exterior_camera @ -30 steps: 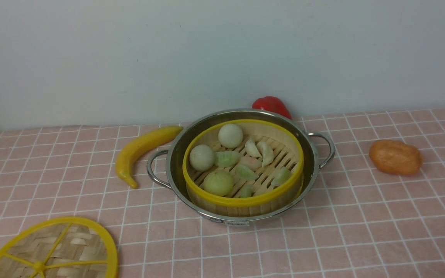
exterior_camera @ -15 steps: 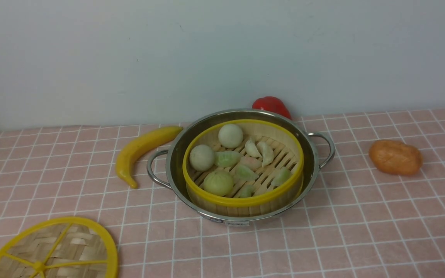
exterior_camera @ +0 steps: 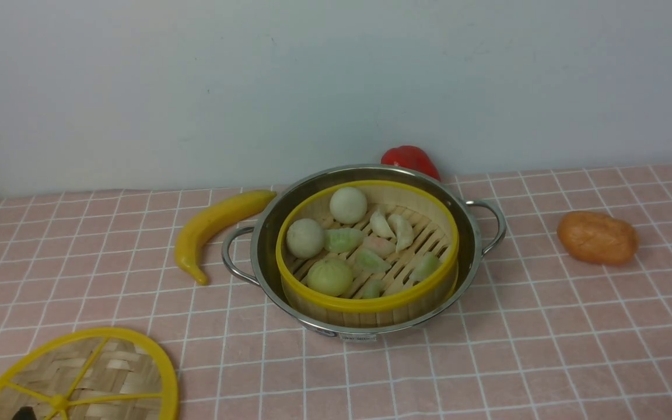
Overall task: Place the steamer in the pot on the pink tablecloth, and put the lid on the steamer.
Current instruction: 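Grasp the bamboo steamer lid lying on the table by its centre knob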
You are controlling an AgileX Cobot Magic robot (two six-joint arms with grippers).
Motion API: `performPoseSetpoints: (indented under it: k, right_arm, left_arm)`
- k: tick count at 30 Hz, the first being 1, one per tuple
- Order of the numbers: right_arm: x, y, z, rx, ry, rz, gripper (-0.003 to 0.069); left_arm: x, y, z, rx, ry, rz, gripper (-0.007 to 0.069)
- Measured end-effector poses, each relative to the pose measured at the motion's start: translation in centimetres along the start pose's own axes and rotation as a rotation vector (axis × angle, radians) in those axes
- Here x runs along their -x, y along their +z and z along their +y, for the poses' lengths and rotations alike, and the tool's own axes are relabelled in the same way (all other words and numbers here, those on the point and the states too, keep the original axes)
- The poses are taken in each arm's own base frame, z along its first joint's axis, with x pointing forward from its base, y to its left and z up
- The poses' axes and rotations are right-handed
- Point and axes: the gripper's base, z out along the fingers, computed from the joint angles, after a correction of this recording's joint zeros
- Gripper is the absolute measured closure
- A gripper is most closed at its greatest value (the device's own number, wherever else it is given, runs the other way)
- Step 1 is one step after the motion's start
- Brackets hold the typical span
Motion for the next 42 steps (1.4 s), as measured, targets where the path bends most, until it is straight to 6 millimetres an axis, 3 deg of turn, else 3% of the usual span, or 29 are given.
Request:
performPoseSetpoints:
  k: [6,13,14,17,19,20,21,23,24,27,33,36,42]
  right_arm:
    - [0.0,0.0,0.0,0.000,0.001,-0.001,0.0419]
    - [0.0,0.0,0.0,0.001,0.001,-0.002,0.0419]
    - [0.0,0.0,0.0,0.001,0.001,-0.002,0.0419]
    - [0.0,0.0,0.0,0.001,0.001,-0.004,0.0419]
    - [0.0,0.0,0.0,0.001,0.001,-0.004,0.0419]
    - [0.0,0.0,0.0,0.001,0.001,-0.004,0.0419]
    - [0.0,0.0,0.0,0.001,0.007,-0.004,0.0419]
    - [0.0,0.0,0.0,0.001,0.015,-0.004,0.0419]
    - [0.0,0.0,0.0,0.001,0.017,-0.004,0.0419]
    - [0.0,0.0,0.0,0.002,0.024,-0.004,0.0419]
    - [0.0,0.0,0.0,0.002,0.027,-0.004,0.0419]
    - [0.0,0.0,0.0,0.002,0.028,-0.004,0.0419]
    - [0.0,0.0,0.0,0.002,0.028,-0.004,0.0419]
  left_arm:
    - [1.9,-0.2,-0.2,-0.059,-0.302,-0.209,0.0382]
    - [3.5,-0.7,-0.1,-0.073,-0.379,-0.329,0.0382]
    - [4.6,-1.0,-0.1,-0.080,-0.371,-0.311,0.0382]
    - [6.9,-1.5,-0.5,-0.087,-0.335,-0.155,0.0382]
    - [8.3,-1.4,-0.6,-0.070,-0.278,0.092,0.0382]
    - [8.4,-1.3,-0.6,-0.070,-0.277,0.117,0.0382]
    - [9.2,-1.1,-0.5,-0.037,-0.224,0.313,0.0382]
    - [10.1,-0.6,-0.1,0.016,-0.172,0.539,0.0382]
    - [10.3,-0.6,-0.1,0.025,-0.166,0.567,0.0382]
    - [11.7,1.7,1.0,0.146,-0.070,0.867,0.0382]
    - [12.2,7.1,1.6,0.221,0.025,1.072,0.0382]
    - [11.6,11.2,1.5,0.249,0.005,1.189,0.0382]
    - [9.3,17.1,1.3,0.311,-0.030,1.363,0.0382]
